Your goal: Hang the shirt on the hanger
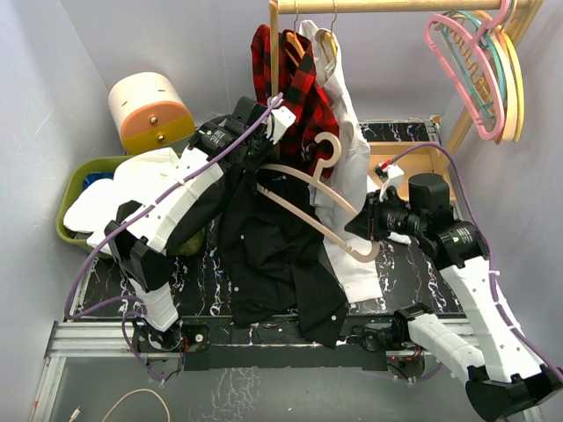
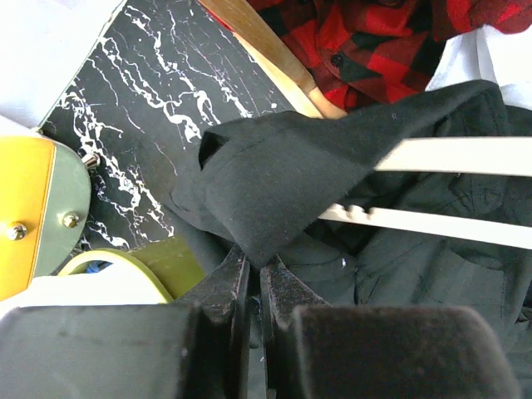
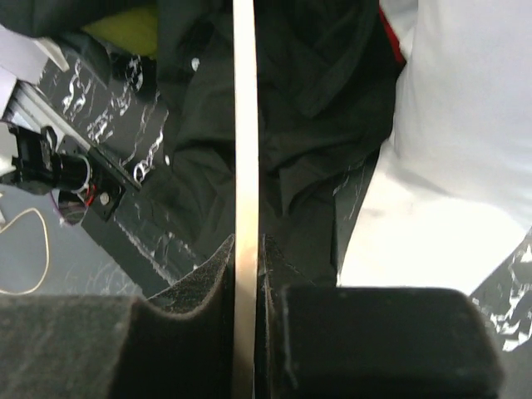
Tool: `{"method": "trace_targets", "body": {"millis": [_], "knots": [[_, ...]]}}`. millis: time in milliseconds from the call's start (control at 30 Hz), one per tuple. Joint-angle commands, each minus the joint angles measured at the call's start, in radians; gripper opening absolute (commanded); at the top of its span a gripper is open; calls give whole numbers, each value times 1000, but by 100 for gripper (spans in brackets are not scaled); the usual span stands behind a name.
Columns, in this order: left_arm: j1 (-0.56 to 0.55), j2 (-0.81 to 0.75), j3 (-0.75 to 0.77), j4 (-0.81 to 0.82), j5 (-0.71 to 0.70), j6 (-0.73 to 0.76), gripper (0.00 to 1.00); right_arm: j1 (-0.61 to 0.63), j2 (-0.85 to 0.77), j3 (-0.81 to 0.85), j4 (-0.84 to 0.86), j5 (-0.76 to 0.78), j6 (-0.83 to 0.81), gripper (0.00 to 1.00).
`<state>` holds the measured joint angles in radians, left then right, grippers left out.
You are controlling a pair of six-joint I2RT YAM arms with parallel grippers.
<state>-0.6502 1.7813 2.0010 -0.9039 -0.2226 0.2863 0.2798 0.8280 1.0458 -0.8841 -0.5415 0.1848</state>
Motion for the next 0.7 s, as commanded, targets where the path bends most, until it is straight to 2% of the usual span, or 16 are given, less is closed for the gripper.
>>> {"method": "trace_targets", "body": {"millis": [0,200,367,533,667], "knots": [[-8,-14,27,-29,11,-9,0,5,7,35,304,-21,25,8],[-9,-23,16,-13,-40,16,1,9,-28,-24,521,-78,127,8],[-12,-20,72,-28,-2,6,2,39,9,-97,636,-158,199,8],[-17,-19,147,-35,-13,17,2,210,74,-96,659,5,155,8],[-35,-30,188,-74,31,27,4,313,148,-97,746,91,148,8]]}}
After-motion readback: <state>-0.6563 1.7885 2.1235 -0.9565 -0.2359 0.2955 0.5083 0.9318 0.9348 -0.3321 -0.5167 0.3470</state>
